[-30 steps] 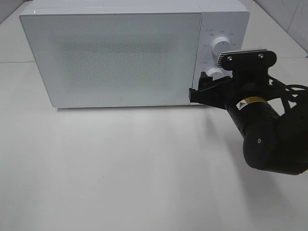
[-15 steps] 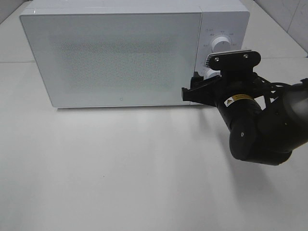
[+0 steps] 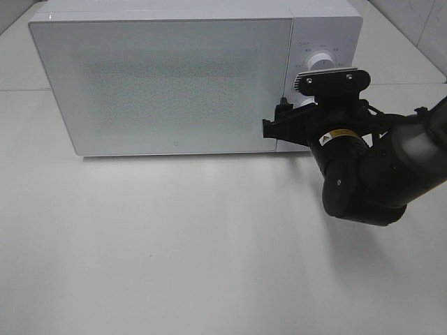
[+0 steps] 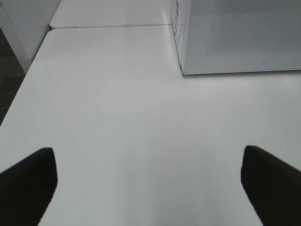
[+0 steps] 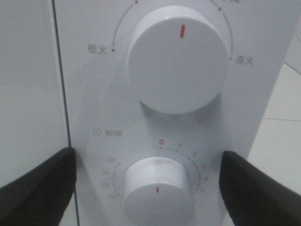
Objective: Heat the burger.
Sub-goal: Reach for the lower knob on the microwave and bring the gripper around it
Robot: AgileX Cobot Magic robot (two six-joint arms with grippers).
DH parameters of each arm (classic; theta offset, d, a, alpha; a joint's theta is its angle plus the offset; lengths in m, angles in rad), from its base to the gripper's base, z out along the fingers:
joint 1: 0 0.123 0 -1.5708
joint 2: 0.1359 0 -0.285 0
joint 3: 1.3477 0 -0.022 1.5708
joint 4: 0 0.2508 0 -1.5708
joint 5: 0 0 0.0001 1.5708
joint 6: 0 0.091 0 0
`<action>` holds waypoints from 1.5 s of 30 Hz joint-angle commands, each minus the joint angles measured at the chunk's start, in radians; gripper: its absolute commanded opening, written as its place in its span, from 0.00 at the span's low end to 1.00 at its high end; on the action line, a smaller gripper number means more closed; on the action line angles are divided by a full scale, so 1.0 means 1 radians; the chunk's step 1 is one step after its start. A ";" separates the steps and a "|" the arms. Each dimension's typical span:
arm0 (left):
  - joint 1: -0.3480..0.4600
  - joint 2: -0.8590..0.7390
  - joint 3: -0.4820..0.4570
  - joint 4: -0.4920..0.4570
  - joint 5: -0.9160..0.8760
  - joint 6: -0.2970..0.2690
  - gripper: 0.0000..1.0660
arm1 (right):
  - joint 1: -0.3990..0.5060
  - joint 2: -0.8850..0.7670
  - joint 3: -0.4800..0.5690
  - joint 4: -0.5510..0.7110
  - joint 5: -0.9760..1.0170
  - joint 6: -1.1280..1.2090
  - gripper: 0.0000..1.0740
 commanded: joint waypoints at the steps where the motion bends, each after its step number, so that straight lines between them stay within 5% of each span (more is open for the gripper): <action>1: 0.002 -0.020 0.003 -0.002 -0.006 -0.004 0.95 | -0.003 -0.002 -0.010 -0.017 -0.123 -0.012 0.71; 21: 0.002 -0.020 0.003 -0.002 -0.006 -0.004 0.95 | -0.025 0.020 -0.030 -0.022 -0.136 -0.012 0.69; 27: 0.002 -0.020 0.003 -0.002 -0.006 -0.004 0.95 | -0.025 0.020 -0.030 -0.022 -0.135 -0.012 0.51; 34: 0.002 -0.020 0.003 -0.002 -0.006 -0.004 0.95 | -0.025 0.020 -0.030 -0.036 -0.135 -0.012 0.17; 45: 0.002 -0.020 0.003 -0.002 -0.006 -0.004 0.95 | -0.025 0.020 -0.030 -0.043 -0.132 0.141 0.12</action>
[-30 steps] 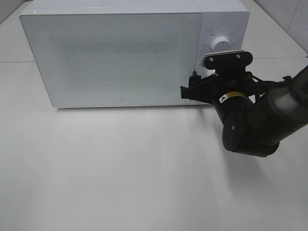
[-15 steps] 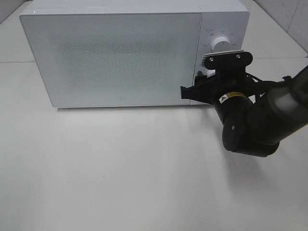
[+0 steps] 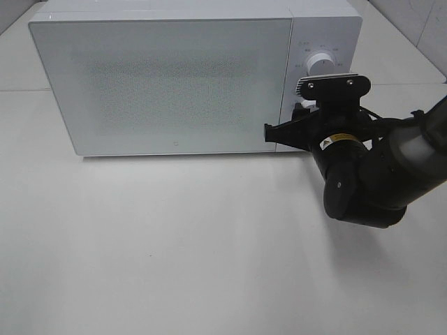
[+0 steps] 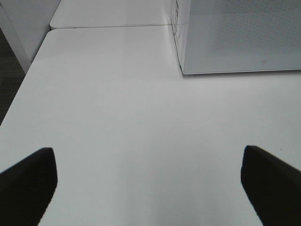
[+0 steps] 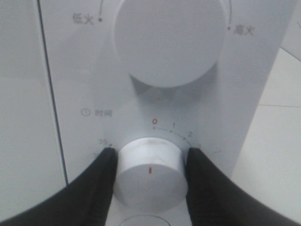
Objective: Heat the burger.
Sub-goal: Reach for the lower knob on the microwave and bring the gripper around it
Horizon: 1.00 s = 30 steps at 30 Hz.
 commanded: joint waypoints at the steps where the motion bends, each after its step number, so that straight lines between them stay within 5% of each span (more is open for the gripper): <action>1: 0.002 -0.020 0.003 -0.002 -0.006 -0.004 0.95 | -0.011 -0.001 -0.026 -0.042 -0.147 0.153 0.12; 7: 0.002 -0.020 0.003 -0.002 -0.006 -0.004 0.95 | -0.011 -0.001 -0.026 -0.060 -0.140 0.518 0.12; 12: 0.002 -0.020 0.003 -0.002 -0.006 -0.004 0.95 | -0.012 -0.001 -0.026 -0.136 -0.140 1.169 0.11; 18: 0.002 -0.020 0.003 -0.002 -0.006 -0.004 0.95 | -0.012 -0.001 -0.026 -0.207 -0.145 1.640 0.11; 30: 0.002 -0.020 0.003 -0.002 -0.006 -0.004 0.95 | -0.012 -0.001 -0.026 -0.225 -0.176 1.800 0.11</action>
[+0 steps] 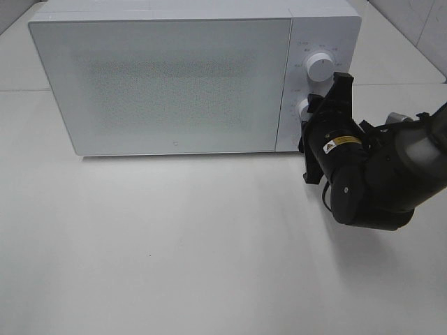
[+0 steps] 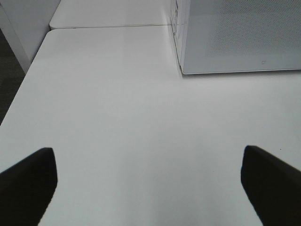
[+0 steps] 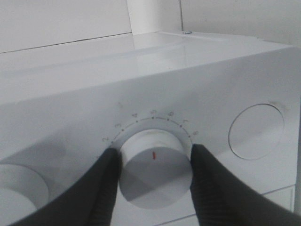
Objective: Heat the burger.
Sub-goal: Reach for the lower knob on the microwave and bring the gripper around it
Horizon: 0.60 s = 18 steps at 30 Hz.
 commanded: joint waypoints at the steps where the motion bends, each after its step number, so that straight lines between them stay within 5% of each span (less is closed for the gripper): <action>1: 0.002 -0.020 0.003 -0.002 -0.006 -0.004 0.95 | 0.000 -0.002 -0.046 -0.156 -0.163 0.036 0.11; 18: 0.002 -0.020 0.003 -0.002 -0.006 -0.004 0.95 | 0.000 -0.002 -0.046 -0.157 -0.186 -0.003 0.15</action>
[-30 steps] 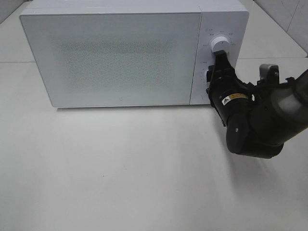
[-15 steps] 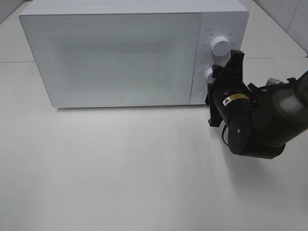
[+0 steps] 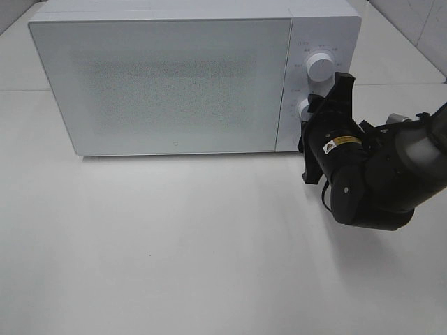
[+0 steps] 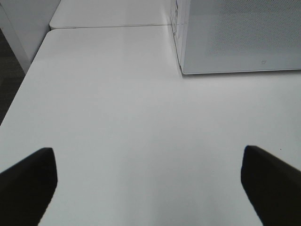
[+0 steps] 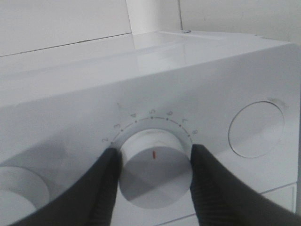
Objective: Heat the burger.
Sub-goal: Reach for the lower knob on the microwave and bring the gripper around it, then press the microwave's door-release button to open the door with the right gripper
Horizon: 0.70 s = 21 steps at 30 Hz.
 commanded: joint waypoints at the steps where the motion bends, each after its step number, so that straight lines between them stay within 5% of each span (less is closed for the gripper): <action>1: 0.002 -0.020 0.003 -0.002 -0.006 -0.004 0.95 | 0.000 -0.003 -0.046 -0.156 -0.186 -0.031 0.18; 4: 0.002 -0.020 0.003 -0.002 -0.006 -0.004 0.95 | 0.000 -0.003 -0.046 -0.153 -0.186 -0.041 0.20; 11: 0.002 -0.020 0.003 -0.002 -0.006 -0.004 0.95 | 0.000 -0.003 -0.044 -0.077 -0.186 -0.115 0.48; 21: 0.002 -0.020 0.003 -0.002 -0.006 -0.004 0.95 | 0.000 -0.005 -0.044 -0.021 -0.186 -0.190 0.62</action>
